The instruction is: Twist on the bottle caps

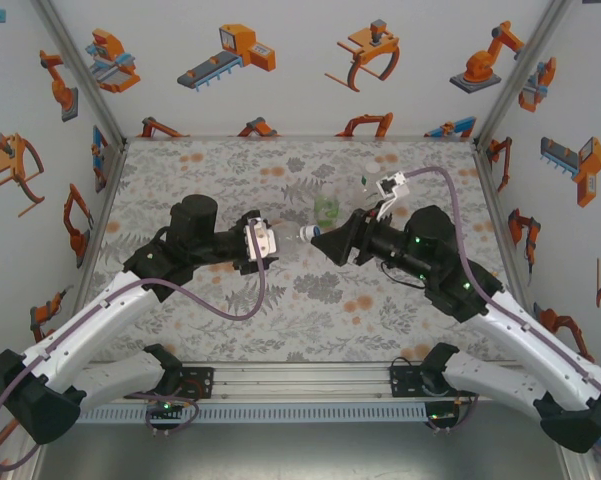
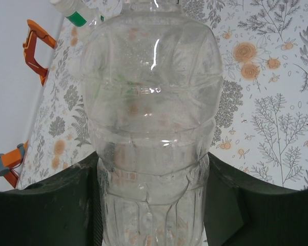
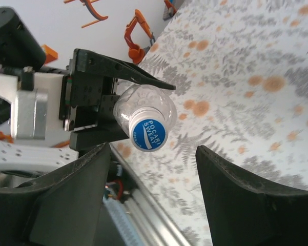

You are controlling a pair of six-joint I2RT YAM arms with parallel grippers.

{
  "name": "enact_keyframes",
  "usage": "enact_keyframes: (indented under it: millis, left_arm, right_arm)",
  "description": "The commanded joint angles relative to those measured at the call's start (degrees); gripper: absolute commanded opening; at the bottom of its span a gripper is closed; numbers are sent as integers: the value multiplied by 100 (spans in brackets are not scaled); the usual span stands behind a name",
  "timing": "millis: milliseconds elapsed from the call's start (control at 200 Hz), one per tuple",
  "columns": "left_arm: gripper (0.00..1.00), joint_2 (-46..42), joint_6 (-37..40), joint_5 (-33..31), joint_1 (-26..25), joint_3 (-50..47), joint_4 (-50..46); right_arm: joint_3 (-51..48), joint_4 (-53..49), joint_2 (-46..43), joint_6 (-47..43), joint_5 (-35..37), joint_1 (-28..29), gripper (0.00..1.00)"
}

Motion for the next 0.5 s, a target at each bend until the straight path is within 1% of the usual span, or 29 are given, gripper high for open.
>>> enact_keyframes:
  millis: [0,105,180,280,416,496]
  left_arm:
    - [0,-103,32,366,-12,138,32]
    - [0,-137,149,720,-13,137,-55]
    - [0,-133,228,962,-16,154,-139]
    - [0,-78,302,1245,-18,228,-314]
    - [0,-19,350,1428,-19,303,-444]
    - [0,-5,351,1484,-21,300,-453]
  right_arm:
    - [112,34,-252,-1703,-132,37,63]
    - [13,206,-414,-3017,-844,37,61]
    - [161,-16,-426,-3965,-1324,36,59]
    - [358,-421,-394,-5340,-2147,37,55]
    - [632,-901,-222,-6363,-2651,36,54]
    - [788,-1048,-56,-6630,-2810,37,54]
